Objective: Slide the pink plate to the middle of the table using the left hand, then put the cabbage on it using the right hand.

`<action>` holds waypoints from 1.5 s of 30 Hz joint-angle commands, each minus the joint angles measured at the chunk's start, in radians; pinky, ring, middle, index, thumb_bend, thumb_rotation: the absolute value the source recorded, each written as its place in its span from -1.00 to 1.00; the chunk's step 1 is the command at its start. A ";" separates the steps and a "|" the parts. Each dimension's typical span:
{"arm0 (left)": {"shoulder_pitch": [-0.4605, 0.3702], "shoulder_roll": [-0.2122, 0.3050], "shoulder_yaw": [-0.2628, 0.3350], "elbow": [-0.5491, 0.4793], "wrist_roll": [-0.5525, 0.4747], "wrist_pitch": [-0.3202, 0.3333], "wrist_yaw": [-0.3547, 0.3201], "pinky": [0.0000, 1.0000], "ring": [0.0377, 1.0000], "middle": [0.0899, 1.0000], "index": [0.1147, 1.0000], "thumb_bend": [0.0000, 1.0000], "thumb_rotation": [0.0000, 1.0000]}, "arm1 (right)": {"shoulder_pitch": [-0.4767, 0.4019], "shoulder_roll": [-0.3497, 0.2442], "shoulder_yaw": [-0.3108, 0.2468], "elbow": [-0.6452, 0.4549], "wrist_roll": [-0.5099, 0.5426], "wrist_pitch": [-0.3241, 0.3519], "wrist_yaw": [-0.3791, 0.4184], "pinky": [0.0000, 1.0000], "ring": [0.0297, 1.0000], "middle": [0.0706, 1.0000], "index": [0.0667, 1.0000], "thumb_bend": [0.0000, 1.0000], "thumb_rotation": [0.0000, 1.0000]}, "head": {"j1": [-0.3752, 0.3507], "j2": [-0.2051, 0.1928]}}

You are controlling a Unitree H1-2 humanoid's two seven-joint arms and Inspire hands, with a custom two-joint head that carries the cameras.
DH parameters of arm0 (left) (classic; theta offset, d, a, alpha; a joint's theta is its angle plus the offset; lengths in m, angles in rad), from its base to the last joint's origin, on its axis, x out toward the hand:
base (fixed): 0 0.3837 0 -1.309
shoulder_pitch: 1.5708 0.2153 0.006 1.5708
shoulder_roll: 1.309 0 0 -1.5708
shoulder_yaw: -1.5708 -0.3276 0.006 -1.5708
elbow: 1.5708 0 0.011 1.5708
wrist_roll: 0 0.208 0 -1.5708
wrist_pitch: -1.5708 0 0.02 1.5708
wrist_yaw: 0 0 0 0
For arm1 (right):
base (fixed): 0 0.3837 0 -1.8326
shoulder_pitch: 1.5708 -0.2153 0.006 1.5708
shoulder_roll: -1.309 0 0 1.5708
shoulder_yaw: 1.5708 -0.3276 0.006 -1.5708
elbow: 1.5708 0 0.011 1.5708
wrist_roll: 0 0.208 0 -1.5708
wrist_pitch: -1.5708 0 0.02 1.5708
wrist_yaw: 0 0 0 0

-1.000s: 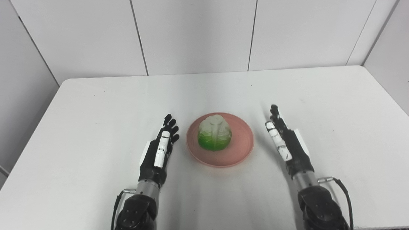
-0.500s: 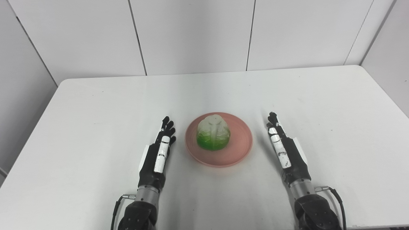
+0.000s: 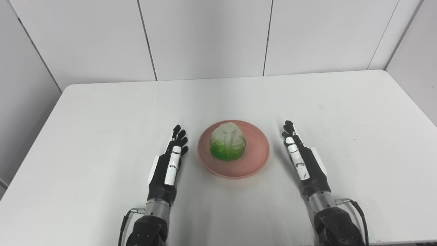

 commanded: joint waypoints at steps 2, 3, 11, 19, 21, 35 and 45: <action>-0.001 0.007 -0.004 0.032 0.013 -0.012 -0.001 0.85 0.91 0.94 0.96 -0.20 1.00 | -0.012 -0.004 0.004 0.014 0.007 -0.021 0.006 1.00 0.98 1.00 0.99 -0.41 1.00 | 0.002 0.002; -0.002 0.006 -0.003 0.034 0.013 -0.014 0.000 0.85 0.91 0.94 0.96 -0.21 1.00 | -0.013 -0.005 0.004 0.017 0.008 -0.024 0.007 1.00 0.97 0.99 0.99 -0.42 1.00 | 0.002 0.002; -0.007 0.002 -0.003 0.021 0.015 -0.003 0.005 0.87 0.91 0.93 0.97 -0.23 1.00 | -0.010 -0.007 0.004 0.005 0.022 -0.005 0.018 0.99 0.95 0.97 0.96 -0.41 1.00 | 0.002 0.005; -0.005 0.007 -0.004 0.009 0.025 0.016 0.005 0.88 0.90 0.92 0.97 -0.19 1.00 | -0.008 -0.006 0.005 -0.010 0.024 0.010 0.025 0.99 0.94 0.96 0.96 -0.41 1.00 | 0.003 0.010; -0.005 0.009 -0.003 0.015 0.025 0.011 0.000 0.88 0.91 0.93 0.97 -0.16 1.00 | -0.009 -0.009 0.008 -0.009 0.020 0.010 0.027 0.99 0.94 0.96 0.96 -0.41 1.00 | 0.004 0.010; -0.002 0.008 -0.010 0.002 0.029 0.030 -0.004 0.93 0.92 0.95 0.99 -0.13 1.00 | -0.006 -0.014 0.011 -0.017 0.021 0.027 0.029 0.98 0.93 0.95 0.95 -0.42 1.00 | 0.006 0.010; -0.012 0.002 -0.006 0.020 0.024 0.021 -0.001 0.92 0.91 0.94 0.98 -0.14 1.00 | -0.013 -0.025 0.014 -0.015 0.013 0.052 0.032 1.00 0.95 0.97 0.97 -0.41 1.00 | 0.013 0.003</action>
